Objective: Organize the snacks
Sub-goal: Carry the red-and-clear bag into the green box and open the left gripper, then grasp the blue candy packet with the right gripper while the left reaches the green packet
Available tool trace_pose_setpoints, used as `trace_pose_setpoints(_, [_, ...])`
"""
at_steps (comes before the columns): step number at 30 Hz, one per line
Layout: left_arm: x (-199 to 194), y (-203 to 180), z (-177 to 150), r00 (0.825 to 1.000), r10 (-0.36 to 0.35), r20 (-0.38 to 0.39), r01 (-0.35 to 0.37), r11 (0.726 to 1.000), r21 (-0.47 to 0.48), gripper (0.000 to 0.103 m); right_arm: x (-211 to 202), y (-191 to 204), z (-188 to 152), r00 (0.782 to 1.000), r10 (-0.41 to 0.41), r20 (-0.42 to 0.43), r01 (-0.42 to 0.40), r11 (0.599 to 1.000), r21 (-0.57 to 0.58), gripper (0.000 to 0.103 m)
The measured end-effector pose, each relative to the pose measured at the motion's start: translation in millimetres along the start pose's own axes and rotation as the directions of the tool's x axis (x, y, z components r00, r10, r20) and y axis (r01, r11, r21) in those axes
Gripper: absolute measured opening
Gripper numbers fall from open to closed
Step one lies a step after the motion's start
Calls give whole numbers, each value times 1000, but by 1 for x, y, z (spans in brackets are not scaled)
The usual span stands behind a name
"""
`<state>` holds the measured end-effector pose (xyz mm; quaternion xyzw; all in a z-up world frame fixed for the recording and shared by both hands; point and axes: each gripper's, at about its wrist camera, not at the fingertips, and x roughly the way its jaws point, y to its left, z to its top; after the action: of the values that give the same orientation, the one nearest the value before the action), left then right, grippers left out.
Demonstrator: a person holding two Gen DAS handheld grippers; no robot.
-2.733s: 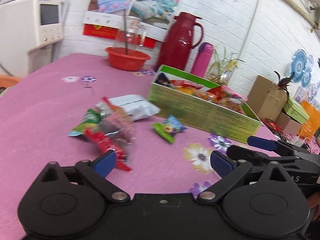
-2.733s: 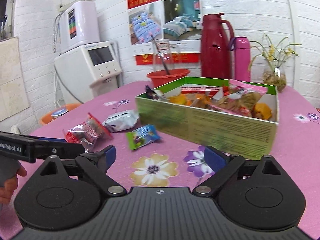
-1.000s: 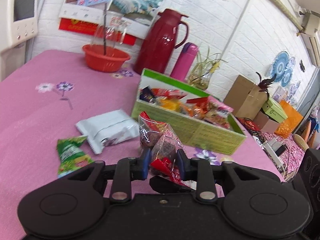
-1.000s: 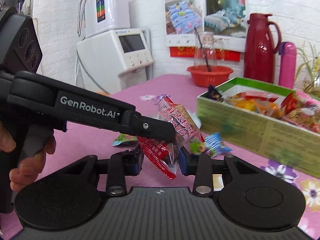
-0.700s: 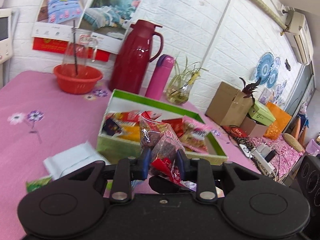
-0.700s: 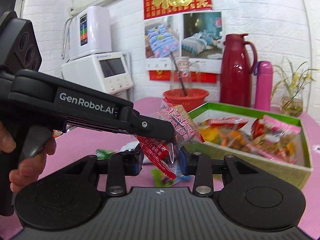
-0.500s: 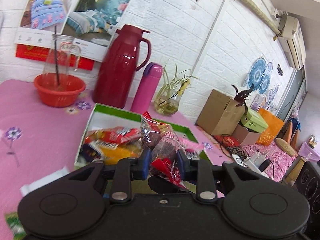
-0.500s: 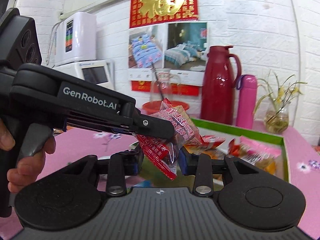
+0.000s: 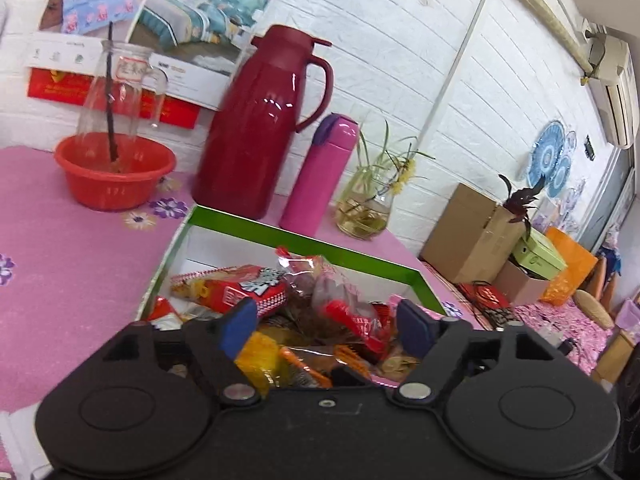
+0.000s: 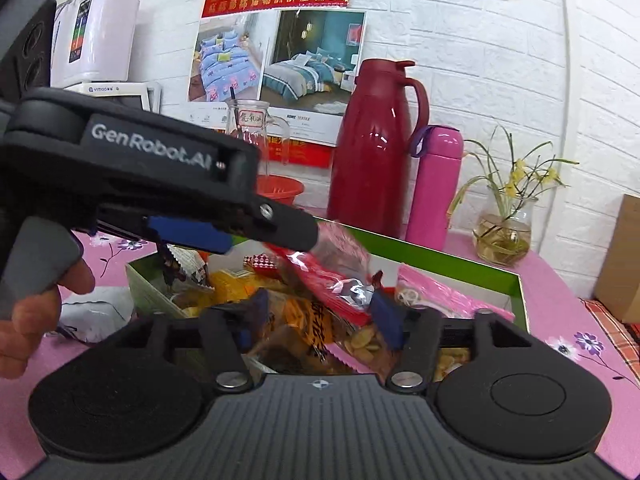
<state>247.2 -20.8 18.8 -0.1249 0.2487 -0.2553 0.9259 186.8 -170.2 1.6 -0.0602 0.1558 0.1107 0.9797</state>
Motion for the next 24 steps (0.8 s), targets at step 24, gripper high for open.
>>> trace_pose_setpoints(24, [-79, -18, -33, 979, 201, -48, -199, 980, 28, 101, -73, 36, -16, 993, 115, 2, -115, 991, 67, 103])
